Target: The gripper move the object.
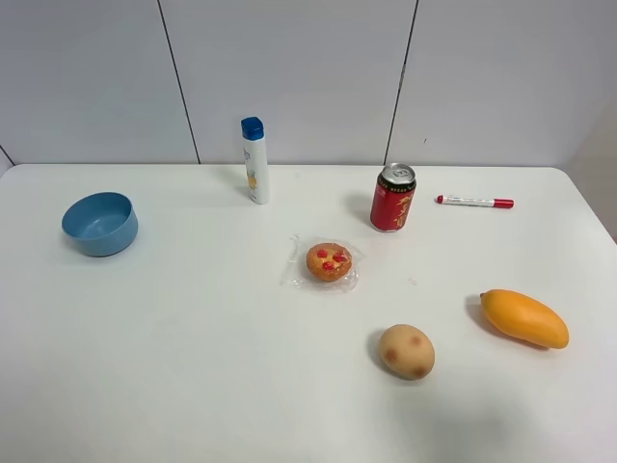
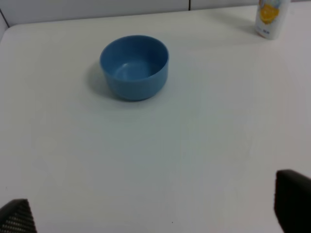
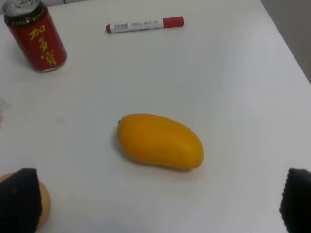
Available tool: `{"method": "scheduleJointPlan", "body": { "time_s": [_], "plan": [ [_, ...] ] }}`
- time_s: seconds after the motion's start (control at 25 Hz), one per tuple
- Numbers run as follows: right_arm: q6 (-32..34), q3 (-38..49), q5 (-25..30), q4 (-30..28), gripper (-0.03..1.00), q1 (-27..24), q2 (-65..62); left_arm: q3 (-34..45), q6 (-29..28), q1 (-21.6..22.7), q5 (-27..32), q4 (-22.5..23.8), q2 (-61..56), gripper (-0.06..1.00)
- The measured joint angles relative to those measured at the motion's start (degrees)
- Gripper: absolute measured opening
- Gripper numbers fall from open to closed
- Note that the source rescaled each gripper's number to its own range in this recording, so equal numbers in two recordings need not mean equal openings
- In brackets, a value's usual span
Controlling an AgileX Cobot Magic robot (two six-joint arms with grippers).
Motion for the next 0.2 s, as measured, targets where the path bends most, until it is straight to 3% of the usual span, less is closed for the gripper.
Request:
{"method": "scheduleJointPlan", "body": {
  "time_s": [0.2],
  "plan": [
    [0.0, 0.0, 0.0, 0.0, 1.0, 0.0, 0.0, 0.0, 0.0, 0.0, 0.0, 0.0, 0.0, 1.0]
  ]
}}
